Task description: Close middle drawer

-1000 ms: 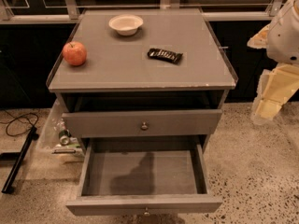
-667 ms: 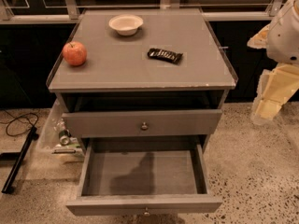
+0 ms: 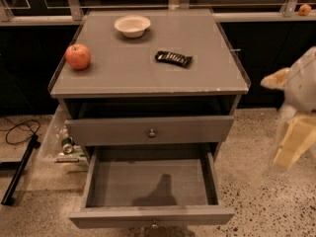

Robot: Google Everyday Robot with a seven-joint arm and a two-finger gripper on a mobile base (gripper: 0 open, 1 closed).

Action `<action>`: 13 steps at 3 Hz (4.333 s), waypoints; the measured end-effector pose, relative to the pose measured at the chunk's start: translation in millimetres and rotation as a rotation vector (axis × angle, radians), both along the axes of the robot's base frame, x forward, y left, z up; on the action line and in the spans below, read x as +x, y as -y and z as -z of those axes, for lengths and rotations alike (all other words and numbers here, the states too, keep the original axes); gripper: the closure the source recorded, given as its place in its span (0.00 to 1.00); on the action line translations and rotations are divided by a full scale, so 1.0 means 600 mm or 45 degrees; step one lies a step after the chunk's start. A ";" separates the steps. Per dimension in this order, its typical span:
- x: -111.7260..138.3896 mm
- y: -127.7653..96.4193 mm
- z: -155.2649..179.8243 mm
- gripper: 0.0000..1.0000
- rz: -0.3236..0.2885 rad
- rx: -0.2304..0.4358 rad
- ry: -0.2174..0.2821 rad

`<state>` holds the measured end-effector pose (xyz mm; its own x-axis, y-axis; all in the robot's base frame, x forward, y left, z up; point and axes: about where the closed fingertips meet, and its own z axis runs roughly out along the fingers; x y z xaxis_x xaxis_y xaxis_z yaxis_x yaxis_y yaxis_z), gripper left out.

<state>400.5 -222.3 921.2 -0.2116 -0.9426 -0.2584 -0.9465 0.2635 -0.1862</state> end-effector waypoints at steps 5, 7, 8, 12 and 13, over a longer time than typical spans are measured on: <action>-0.049 0.025 0.373 1.00 0.021 0.100 -0.154; -0.050 0.010 0.427 1.00 0.015 0.180 -0.168; -0.048 -0.012 0.512 1.00 0.025 0.307 -0.183; -0.088 -0.053 0.839 1.00 0.057 0.549 -0.249; -0.066 -0.074 0.865 1.00 0.036 0.566 -0.243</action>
Offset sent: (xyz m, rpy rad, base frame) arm -0.0490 -0.0129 -0.1901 0.0753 0.0731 0.0216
